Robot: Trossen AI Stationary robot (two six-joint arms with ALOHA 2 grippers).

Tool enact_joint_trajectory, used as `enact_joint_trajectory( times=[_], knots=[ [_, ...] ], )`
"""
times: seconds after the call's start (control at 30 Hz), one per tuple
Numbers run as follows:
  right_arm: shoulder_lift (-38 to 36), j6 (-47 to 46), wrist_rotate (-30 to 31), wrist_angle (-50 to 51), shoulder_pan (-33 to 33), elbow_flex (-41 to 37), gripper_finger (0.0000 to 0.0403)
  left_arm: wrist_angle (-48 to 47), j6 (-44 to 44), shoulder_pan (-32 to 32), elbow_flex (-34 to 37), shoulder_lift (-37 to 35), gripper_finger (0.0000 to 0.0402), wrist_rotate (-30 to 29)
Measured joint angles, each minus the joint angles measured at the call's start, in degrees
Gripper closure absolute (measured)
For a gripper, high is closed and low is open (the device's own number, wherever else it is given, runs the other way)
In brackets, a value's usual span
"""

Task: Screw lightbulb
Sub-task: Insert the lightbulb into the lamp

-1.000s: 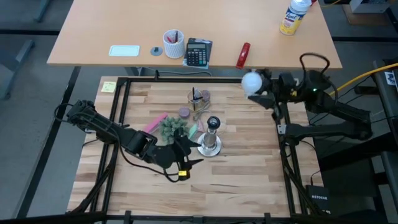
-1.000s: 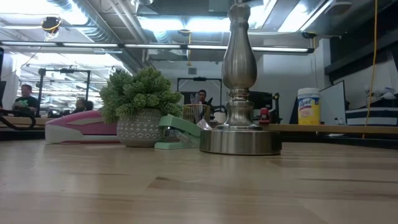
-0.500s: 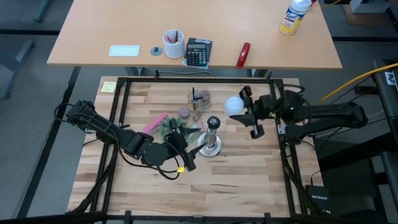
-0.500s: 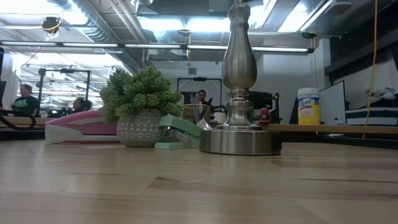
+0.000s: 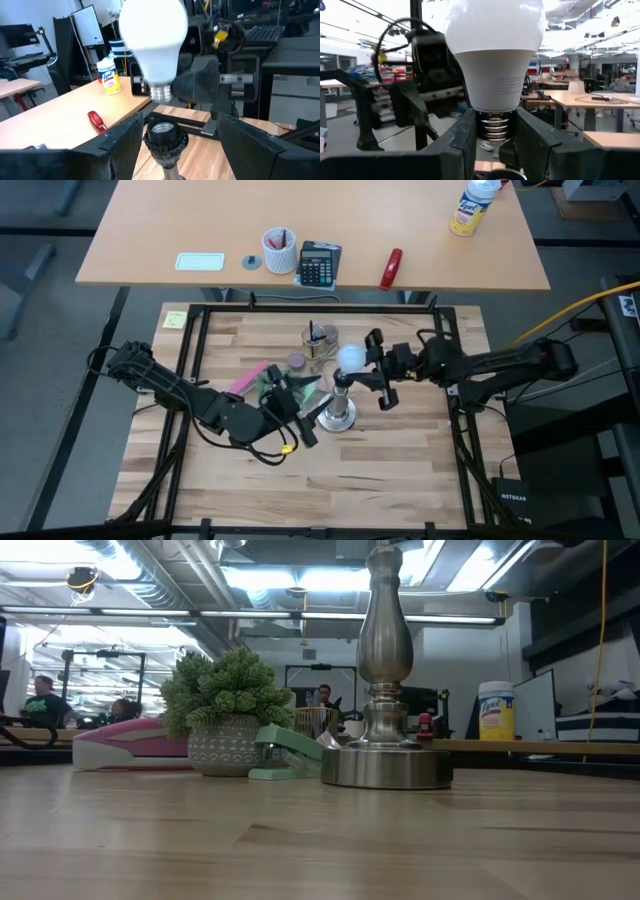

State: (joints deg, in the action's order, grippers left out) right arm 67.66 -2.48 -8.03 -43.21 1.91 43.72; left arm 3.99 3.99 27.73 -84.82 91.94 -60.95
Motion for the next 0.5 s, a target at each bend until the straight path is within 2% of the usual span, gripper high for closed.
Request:
enact_joint_trajectory(
  times=[0.5],
  knots=[
    [1.2, 0.0, 0.1, 4.3, 0.0, 0.0, 0.0288, 0.2, 0.5, -0.1, 0.0, 0.0, 0.0157, -1.5]
  ],
)
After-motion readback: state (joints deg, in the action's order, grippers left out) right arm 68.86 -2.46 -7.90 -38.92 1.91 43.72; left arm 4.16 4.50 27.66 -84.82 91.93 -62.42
